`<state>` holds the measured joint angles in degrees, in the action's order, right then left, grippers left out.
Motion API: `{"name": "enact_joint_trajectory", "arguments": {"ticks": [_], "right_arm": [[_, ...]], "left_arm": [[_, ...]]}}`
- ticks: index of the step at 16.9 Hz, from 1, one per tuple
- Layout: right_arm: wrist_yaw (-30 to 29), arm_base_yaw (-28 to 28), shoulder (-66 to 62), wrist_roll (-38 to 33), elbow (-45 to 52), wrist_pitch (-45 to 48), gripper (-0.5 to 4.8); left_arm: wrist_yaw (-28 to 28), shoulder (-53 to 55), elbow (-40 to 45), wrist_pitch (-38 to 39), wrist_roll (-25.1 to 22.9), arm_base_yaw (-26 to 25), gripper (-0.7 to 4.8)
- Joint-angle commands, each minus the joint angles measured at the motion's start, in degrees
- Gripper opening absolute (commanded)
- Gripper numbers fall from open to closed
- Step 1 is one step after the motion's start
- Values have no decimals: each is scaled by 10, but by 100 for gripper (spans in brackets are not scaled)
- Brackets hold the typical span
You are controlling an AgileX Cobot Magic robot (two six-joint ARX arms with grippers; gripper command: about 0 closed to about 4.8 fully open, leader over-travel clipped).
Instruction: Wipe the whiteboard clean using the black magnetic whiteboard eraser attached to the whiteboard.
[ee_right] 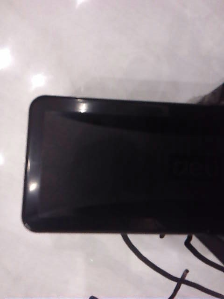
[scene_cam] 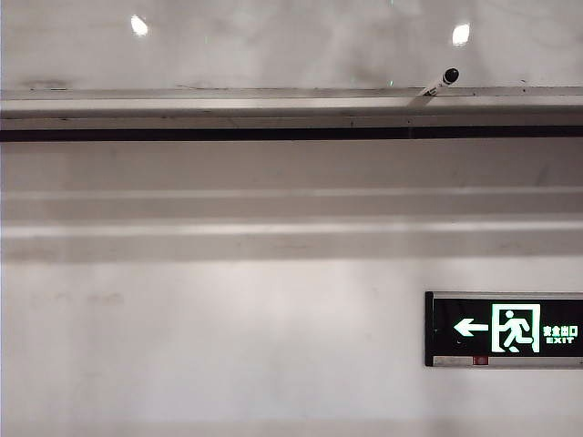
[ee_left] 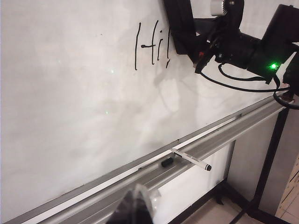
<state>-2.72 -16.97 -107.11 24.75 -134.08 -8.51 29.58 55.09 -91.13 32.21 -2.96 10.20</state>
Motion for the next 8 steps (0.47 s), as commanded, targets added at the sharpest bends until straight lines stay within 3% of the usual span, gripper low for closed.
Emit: {"name": "enact_joint_trajectory", "arguments": {"ticks": [1,8], "right_arm": [[0,-12,-16,2,2,-59,8],[16,-61,-41,94,2,-101,8]], "left_arm": [[5,-1,-2,-5,0,0,-6],[5,-2,-2,-6,0,0,-6]]}}
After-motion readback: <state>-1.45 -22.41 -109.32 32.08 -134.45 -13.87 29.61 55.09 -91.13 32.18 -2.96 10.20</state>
